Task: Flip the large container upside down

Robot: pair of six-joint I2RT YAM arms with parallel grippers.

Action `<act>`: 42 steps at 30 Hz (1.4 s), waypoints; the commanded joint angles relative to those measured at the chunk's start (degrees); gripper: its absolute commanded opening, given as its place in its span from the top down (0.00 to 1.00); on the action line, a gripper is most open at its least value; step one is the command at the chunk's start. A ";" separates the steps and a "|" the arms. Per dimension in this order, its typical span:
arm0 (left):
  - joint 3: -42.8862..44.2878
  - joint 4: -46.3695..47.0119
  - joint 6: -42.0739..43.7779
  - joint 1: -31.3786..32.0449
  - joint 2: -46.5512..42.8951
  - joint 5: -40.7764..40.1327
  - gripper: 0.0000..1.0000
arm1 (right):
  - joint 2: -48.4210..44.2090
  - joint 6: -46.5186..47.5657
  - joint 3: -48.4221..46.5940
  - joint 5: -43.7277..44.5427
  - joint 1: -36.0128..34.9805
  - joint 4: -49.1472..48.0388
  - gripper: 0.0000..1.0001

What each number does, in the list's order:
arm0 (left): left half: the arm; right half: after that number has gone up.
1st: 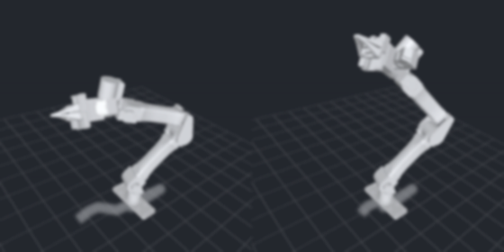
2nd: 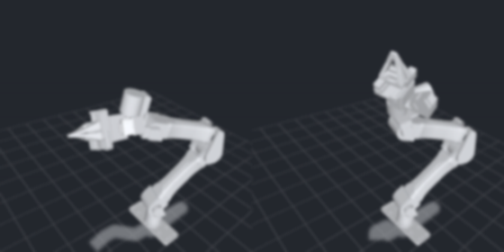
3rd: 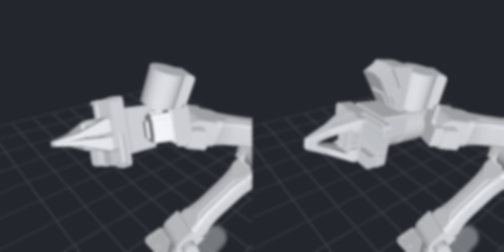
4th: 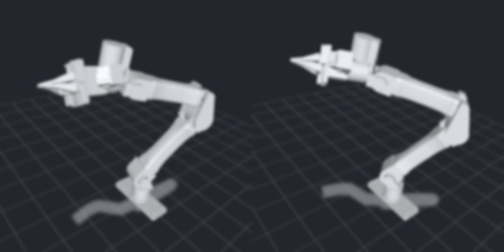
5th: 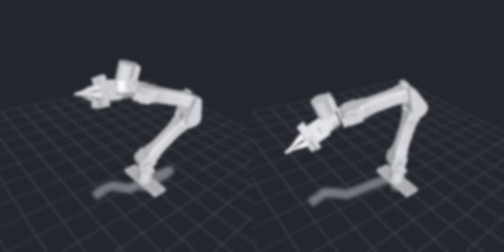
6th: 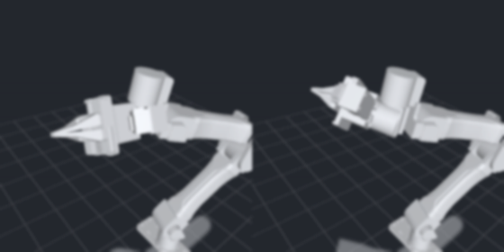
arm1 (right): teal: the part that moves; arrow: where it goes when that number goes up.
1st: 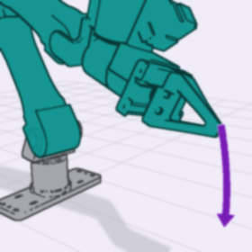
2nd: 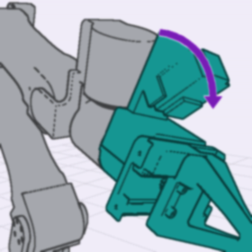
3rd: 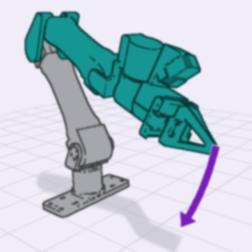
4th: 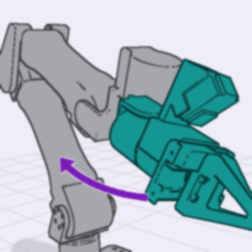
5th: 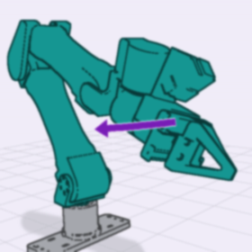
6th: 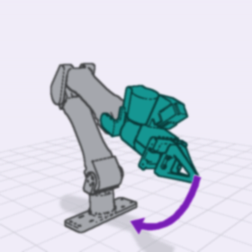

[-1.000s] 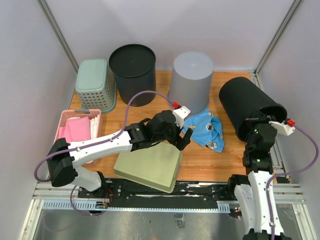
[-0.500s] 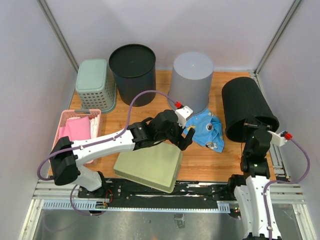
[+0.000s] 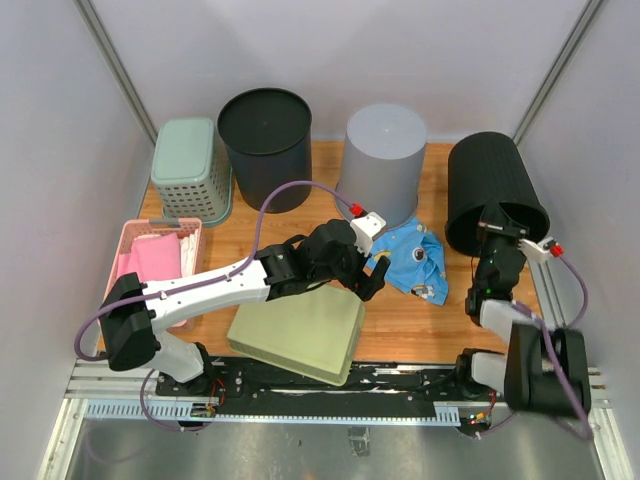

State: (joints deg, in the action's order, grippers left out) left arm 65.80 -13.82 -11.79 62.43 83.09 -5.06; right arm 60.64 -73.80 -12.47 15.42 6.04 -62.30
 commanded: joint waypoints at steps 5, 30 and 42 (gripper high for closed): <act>0.28 0.57 0.25 0.22 -0.93 0.08 0.01 | 23.20 0.00 -10.94 -7.49 0.17 -28.75 1.00; 1.15 -0.70 1.24 0.24 1.01 0.24 0.01 | 35.01 -5.20 -6.28 -7.06 1.93 -28.79 1.00; 1.41 -0.76 0.72 0.24 1.84 1.28 0.01 | 34.06 -7.19 8.22 -1.20 2.31 -28.75 1.00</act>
State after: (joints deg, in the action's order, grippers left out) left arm 65.78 -15.22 -11.57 62.43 84.68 -4.25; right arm 90.00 -82.39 -11.20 9.58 7.18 -93.21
